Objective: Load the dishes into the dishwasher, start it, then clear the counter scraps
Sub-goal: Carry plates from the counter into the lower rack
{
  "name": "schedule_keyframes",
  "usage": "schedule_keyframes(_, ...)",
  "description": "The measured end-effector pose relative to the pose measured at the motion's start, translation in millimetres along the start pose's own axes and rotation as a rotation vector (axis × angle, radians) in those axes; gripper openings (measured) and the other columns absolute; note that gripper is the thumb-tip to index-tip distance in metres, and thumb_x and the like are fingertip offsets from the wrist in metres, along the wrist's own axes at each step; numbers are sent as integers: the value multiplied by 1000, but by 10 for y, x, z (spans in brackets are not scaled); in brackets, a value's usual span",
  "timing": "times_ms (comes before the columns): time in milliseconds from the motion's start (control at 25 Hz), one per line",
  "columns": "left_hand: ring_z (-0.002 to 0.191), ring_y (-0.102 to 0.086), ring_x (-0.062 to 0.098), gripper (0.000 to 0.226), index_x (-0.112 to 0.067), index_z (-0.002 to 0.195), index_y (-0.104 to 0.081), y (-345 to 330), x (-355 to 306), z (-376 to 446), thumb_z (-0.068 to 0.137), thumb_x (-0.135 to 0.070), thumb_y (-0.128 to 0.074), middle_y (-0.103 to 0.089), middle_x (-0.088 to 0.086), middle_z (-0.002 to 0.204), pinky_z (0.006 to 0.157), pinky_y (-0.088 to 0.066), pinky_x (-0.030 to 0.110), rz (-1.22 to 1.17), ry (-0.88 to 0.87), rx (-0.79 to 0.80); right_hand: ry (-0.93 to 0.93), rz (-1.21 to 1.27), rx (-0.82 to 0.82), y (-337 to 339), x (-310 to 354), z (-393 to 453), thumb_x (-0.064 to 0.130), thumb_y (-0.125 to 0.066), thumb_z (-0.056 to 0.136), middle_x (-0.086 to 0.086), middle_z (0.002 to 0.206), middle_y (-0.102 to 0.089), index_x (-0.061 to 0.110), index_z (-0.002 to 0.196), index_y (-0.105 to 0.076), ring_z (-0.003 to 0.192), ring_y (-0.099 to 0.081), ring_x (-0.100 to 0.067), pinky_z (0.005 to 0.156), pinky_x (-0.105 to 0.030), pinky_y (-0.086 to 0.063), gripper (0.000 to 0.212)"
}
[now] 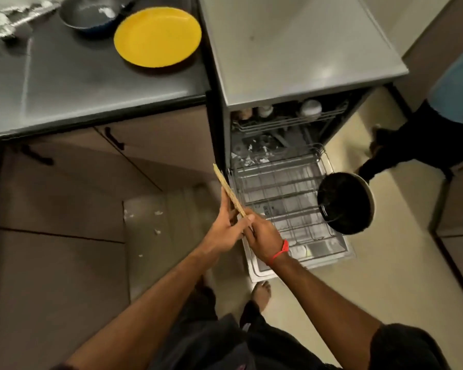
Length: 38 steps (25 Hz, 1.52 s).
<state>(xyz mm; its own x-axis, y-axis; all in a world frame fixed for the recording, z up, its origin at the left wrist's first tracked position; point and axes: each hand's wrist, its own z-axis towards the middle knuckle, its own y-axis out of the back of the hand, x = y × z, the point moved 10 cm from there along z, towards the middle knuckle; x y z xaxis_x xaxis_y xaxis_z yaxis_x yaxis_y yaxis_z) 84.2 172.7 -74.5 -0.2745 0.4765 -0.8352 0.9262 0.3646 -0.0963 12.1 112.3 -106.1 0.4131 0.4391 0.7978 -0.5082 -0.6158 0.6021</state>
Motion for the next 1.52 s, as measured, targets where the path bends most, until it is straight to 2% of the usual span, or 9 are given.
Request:
schedule_keyframes(280,134,-54,17,73,-40,160,-10,188,526,1584,104,-25,-53,-52,2,150,112,-44,51,153,80,27,-257,172,258,-649,-1357,842,20,-53,83,-5,155,-38,36,156,-12,140,-42,-23,112,-43,-41,85)
schedule_keyframes(480,125,-60,21,62,-33,158,-25,499,1292,2994,105,-25,-54,-58,6,142,102,-53,39,243,189,-37,-321,201,190,-1297,-2481,1495,0,-47,88,-11,160,-28,20,157,-17,145,-34,-25,117,-41,-33,78)
schedule_keyframes(600,116,-60,16,56,-24,157,-32,599,1698,3644,105,-21,-54,-59,-1,132,77,-54,13,325,194,-77,-322,147,134,-1539,-3049,1757,-8,-50,87,-16,159,-28,11,156,-18,143,-36,-29,114,-37,-37,78)
schedule_keyframes(720,118,-61,20,47,-24,151,-40,644,1941,4018,105,-19,-52,-60,-2,127,90,-58,31,335,192,-94,-327,131,162,-1791,-3386,1932,-4,-52,87,-13,160,-28,13,157,-16,140,-40,-29,109,-42,-44,81)
schedule_keyframes(800,121,-61,22,49,-28,149,-41,694,2101,4181,102,-27,-54,-61,-1,133,98,-56,47,329,208,-96,-367,118,174,-1888,-3532,2017,-7,-49,87,-7,163,-23,16,157,-17,143,-36,-26,113,-35,-39,80)
schedule_keyframes(960,122,-62,26,55,-42,148,-37,774,2271,4394,95,-40,-51,-57,5,142,93,-58,54,389,276,-101,-436,130,256,-2000,-3723,2110,-5,-49,93,-3,165,-12,23,158,-13,147,-28,-27,118,-35,-31,79)
schedule_keyframes(1160,123,-56,17,54,-36,158,-25,803,2124,4553,109,-24,-42,-52,-2,144,86,-52,25,509,254,-155,-483,144,277,-1880,-3801,2244,8,-55,98,-3,162,-23,26,157,-14,144,-32,-25,104,-17,-24,74)
schedule_keyframes(1360,125,-57,22,67,-24,161,-17,966,2168,4190,105,-39,-49,-50,1,149,104,-50,43,547,330,-229,-597,99,298,-1821,-3760,2070,17,-66,93,-9,159,-31,26,157,-18,145,-31,-27,114,-31,-27,80)
schedule_keyframes(1520,129,-55,18,65,-24,160,-22,1100,2006,3665,104,-28,-54,-51,-1,149,103,-49,34,508,228,-322,-559,114,103,-1490,-3480,1929,8,-60,94,-11,155,-38,20,152,-35,140,-40,-26,111,-22,-27,64)
